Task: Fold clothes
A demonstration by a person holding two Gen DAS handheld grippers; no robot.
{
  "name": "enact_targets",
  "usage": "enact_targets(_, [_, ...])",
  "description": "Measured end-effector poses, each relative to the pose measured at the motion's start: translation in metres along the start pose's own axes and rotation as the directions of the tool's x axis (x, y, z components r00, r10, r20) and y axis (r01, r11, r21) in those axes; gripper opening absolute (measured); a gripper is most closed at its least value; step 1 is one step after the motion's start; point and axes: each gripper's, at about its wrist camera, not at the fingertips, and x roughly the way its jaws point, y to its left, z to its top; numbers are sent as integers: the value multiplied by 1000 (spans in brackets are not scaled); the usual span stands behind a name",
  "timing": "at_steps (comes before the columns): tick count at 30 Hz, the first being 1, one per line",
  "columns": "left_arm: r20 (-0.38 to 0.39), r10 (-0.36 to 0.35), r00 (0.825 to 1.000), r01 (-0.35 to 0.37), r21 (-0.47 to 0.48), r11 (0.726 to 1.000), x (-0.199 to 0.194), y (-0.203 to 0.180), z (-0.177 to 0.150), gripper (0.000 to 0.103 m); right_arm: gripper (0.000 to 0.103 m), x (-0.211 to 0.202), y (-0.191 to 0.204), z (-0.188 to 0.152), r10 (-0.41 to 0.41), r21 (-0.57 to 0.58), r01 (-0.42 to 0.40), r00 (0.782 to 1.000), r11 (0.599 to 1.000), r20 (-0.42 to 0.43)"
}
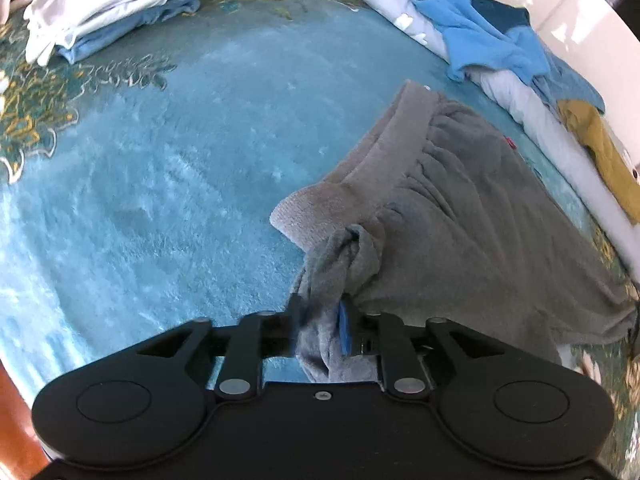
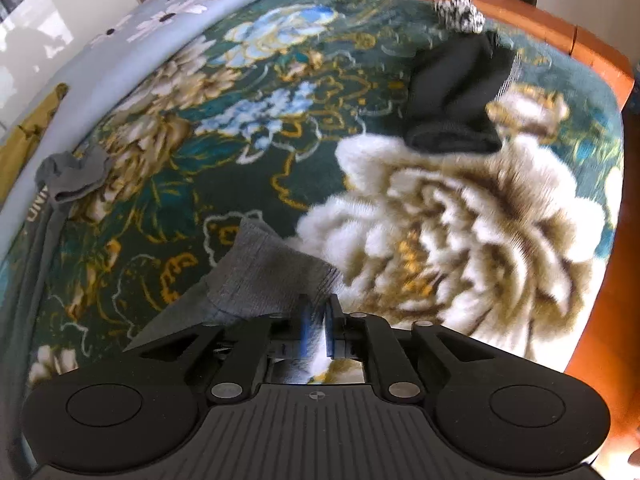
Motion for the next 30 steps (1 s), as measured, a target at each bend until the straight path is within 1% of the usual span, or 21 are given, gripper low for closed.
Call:
enact_targets(1, [-3, -3, 1000, 3, 16, 1000, -4, -2, 1, 25, 20, -4, 1, 1, -6, -9, 6, 1000, 1000, 8])
enact_targets(2, [-6, -2, 1000, 2, 34, 999, -8, -3, 3, 33, 27, -10, 3, 3, -16, -20, 17, 1000, 1000, 21])
enact_targets(3, [-10, 0, 1000, 0, 52, 999, -13, -4, 5, 35, 32, -16, 4, 5, -26, -32, 27, 999, 999, 34])
enact_targets(4, [-13, 3, 1000, -2, 62, 998, -17, -5, 8, 41, 34, -23, 4, 8, -32, -39, 34, 998, 999, 44])
enact_targets(5, [-16, 5, 1000, -4, 72, 997, -22, -6, 11, 47, 39, -31, 4, 10, -33, -34, 35, 998, 999, 54])
enact_targets(7, [-5, -2, 1000, 3, 88, 996, -34, -10, 20, 49, 40, -50, 3, 16, -25, -9, 26, 996, 1000, 80])
enact_targets(9, [19, -36, 999, 32, 174, 984, -48, -20, 33, 56, 40, -69, 6, 22, 6, -2, -5, 996, 1000, 85])
enact_targets(10, [27, -65, 998, 57, 238, 970, -55, -29, 38, 62, 41, -77, 8, 24, 31, -10, -31, 996, 999, 79])
enact_targets(11, [30, -100, 995, 86, 308, 947, -61, -38, 42, 67, 46, -85, 13, 25, 73, -35, -71, 995, 997, 62])
enact_targets(12, [29, -135, 990, 114, 378, 919, -67, -48, 46, 69, 50, -94, 22, 23, 96, -87, -91, 994, 992, 50])
enact_targets(15, [8, -225, 974, 183, 552, 813, -78, -84, 47, 74, 51, -110, 51, 13, 130, -236, -123, 991, 964, 15])
enact_targets(16, [-25, -266, 964, 229, 591, 773, -79, -96, 45, 78, 51, -114, 60, 8, 136, -282, -129, 991, 951, 4])
enact_targets(18, [-120, -329, 937, 324, 658, 680, -76, -121, 37, 79, 51, -122, 80, -1, 145, -373, -141, 989, 917, -18])
enact_targets(19, [-163, -349, 923, 357, 703, 615, -74, -134, 29, 79, 51, -121, 89, -5, 143, -417, -145, 989, 897, -35])
enact_targets(20, [-193, -356, 914, 370, 756, 541, -71, -145, 18, 79, 51, -119, 98, -9, 141, -461, -149, 989, 875, -53])
enact_targets(22, [-251, -359, 899, 386, 842, 378, -66, -167, -4, 79, 51, -112, 114, -15, 136, -548, -161, 987, 821, -87])
enact_targets(24, [-312, -351, 883, 409, 879, 248, -57, -187, -23, 79, 51, -99, 126, -19, 130, -632, -178, 984, 755, -121])
enact_targets(27, [-374, -335, 865, 443, 882, 159, -35, -208, -46, 79, 51, -72, 137, -24, 100, -724, -185, 982, 664, -159])
enact_targets(28, [-388, -327, 862, 453, 878, 154, -27, -211, -52, 79, 51, -59, 139, -23, 91, -757, -196, 980, 623, -179])
enact_targets(29, [-399, -318, 860, 463, 873, 157, -19, -217, -59, 78, 51, -48, 141, -23, 83, -786, -205, 978, 583, -193])
enact_targets(30, [-399, -312, 862, 462, 871, 165, -11, -220, -65, 78, 51, -37, 142, -23, 74, -812, -212, 976, 545, -205])
